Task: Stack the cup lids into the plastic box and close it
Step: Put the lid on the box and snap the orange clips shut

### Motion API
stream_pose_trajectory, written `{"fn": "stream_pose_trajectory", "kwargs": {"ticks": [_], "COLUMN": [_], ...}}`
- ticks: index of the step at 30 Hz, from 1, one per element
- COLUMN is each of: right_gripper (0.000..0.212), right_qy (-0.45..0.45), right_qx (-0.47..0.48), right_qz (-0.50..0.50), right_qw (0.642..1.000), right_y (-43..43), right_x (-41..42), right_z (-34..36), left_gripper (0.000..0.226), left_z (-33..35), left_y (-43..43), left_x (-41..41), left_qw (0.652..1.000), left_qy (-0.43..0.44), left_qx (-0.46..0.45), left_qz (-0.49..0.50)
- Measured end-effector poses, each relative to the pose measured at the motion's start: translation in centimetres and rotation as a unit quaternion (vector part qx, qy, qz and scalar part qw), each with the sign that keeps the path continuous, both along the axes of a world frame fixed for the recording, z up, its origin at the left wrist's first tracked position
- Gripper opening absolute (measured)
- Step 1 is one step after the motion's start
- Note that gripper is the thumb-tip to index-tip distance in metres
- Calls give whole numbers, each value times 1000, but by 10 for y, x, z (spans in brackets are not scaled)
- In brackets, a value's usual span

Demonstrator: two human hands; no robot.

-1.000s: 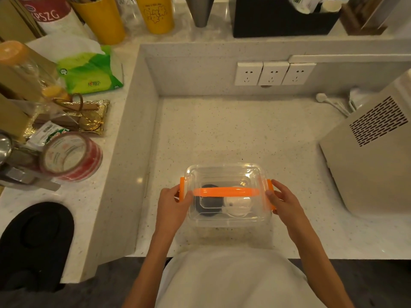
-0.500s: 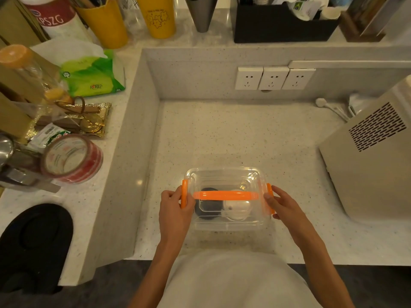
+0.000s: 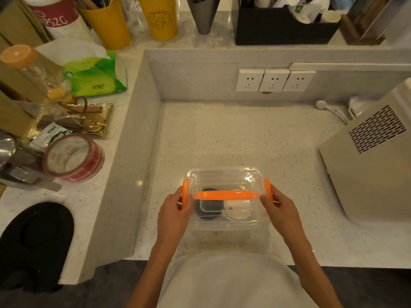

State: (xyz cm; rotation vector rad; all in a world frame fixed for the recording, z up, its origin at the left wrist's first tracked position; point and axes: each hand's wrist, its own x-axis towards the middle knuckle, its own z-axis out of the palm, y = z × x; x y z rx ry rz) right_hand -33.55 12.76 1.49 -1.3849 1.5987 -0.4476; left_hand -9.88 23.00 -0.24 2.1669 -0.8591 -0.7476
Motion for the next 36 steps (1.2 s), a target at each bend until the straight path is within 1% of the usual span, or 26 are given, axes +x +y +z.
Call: {"fn": "stream_pose_trajectory", "kwargs": {"ticks": [5,8,10,12,14,16,18,20,21,22,23,24,25,26,27,28,30,32,33,34,36], "right_gripper": [44,44,44,47,47,46,45,45,46,46,48,49,50,49,48,49,55,71,75,74,69], "right_qy": [22,28,20,20,47,99,131,137,135,131,124,119,121,131,144,156,170,156,156,171,208], "right_qx": [-9,-16,-9,-6,-21,-54,-87,-88,-80,-72,-64,-61,-69,-85,-104,-122,-146,-143,-136,-136,-184], "right_qz": [4,15,27,34,35,33,30,40,55,76,96,112,121,121,117,110,98,103,115,133,180], "right_qw": [1000,999,999,999,998,993,987,986,986,986,986,985,983,980,977,974,970,972,972,967,944], "right_y": [0,0,-1,-2,-1,1,4,4,4,3,3,6,10,15,20,23,23,19,15,13,15], "right_x": [0,1,-2,-6,-5,0,5,4,2,-2,-5,-7,-9,-10,-9,-7,-1,2,2,1,-3], "right_z": [1,3,3,2,-1,-4,-4,-5,-6,-6,-5,-5,-5,-7,-8,-8,-7,-2,-1,-2,-3], "left_gripper": [23,16,10,10,13,21,27,22,16,16,28,44,58,68,72,74,75,75,75,72,68], "left_z": [-1,0,2,3,4,5,6,8,9,11,12,13,15,16,17,17,17,17,17,16,11], "left_y": [1,0,0,-1,-2,-3,-3,-2,-2,0,3,8,14,20,25,29,30,25,23,23,24], "left_x": [1,2,3,4,3,3,3,3,2,-1,-6,-11,-16,-22,-28,-32,-35,-34,-33,-33,-33], "left_qw": [1000,1000,999,999,999,999,999,999,998,997,996,997,997,994,988,984,984,985,983,978,951], "left_qy": [8,14,36,48,41,33,34,35,46,64,68,48,7,-34,-61,-69,-54,-56,-74,-110,-214], "left_qx": [-3,4,0,-6,-4,5,8,13,8,-5,-10,-7,-1,-6,-20,-32,-30,-9,-3,-9,-32], "left_qz": [-5,-7,-6,-8,-12,-10,-10,-23,-33,-42,-51,-59,-73,-102,-139,-164,-168,-165,-168,-175,-223]}}
